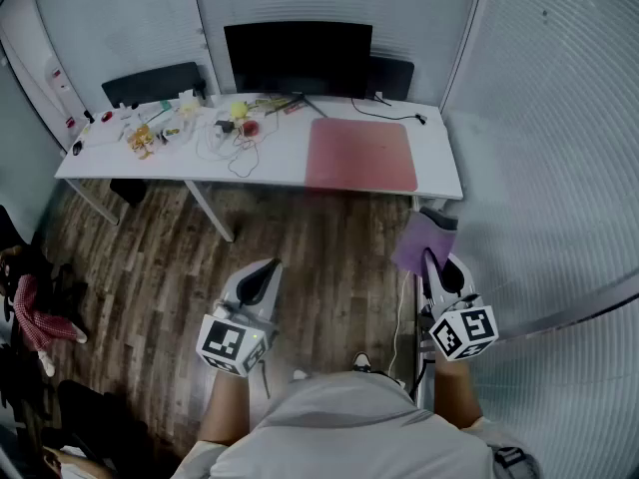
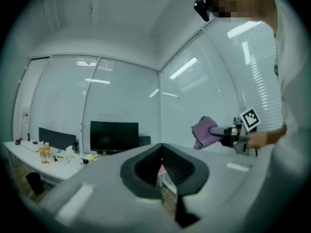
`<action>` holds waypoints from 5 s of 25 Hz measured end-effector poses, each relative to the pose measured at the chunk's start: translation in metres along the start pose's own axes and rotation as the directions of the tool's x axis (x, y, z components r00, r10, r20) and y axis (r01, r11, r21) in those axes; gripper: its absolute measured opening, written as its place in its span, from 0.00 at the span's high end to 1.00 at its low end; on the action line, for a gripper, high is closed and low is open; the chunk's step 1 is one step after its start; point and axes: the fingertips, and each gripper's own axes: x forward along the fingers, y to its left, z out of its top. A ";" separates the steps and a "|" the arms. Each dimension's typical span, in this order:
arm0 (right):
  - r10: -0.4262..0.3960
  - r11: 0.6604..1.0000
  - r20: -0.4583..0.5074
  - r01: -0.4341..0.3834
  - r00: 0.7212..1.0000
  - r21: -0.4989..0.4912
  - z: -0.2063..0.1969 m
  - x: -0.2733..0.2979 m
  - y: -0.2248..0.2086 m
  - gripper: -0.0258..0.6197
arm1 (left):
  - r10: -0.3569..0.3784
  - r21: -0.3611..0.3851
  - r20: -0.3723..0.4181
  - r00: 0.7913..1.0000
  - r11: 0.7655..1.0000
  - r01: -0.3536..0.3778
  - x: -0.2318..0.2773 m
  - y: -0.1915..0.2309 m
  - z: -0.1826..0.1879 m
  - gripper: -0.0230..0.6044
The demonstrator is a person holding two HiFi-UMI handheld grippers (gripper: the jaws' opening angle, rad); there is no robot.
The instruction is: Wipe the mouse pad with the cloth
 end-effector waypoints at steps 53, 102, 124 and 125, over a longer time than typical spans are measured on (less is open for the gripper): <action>0.078 0.981 -0.162 -0.047 0.984 0.188 -0.103 0.039 -0.177 0.88 | -0.060 -0.050 -0.044 0.997 0.997 0.058 0.191 -0.052 -0.048 0.96; 0.082 0.986 -0.248 -0.042 0.965 0.162 -0.124 0.479 -0.172 0.88 | -0.002 -0.131 -0.079 0.997 0.991 -0.008 0.376 0.309 -0.080 0.96; 0.164 0.954 -0.324 -0.066 0.932 0.292 -0.159 0.588 -0.330 0.88 | 0.015 -0.120 -0.130 0.991 0.992 -0.031 0.570 0.321 -0.078 0.96; 0.173 0.954 -0.331 -0.073 0.928 0.292 -0.159 0.596 -0.322 0.88 | 0.014 -0.121 -0.127 0.992 0.992 -0.030 0.569 0.328 -0.077 0.96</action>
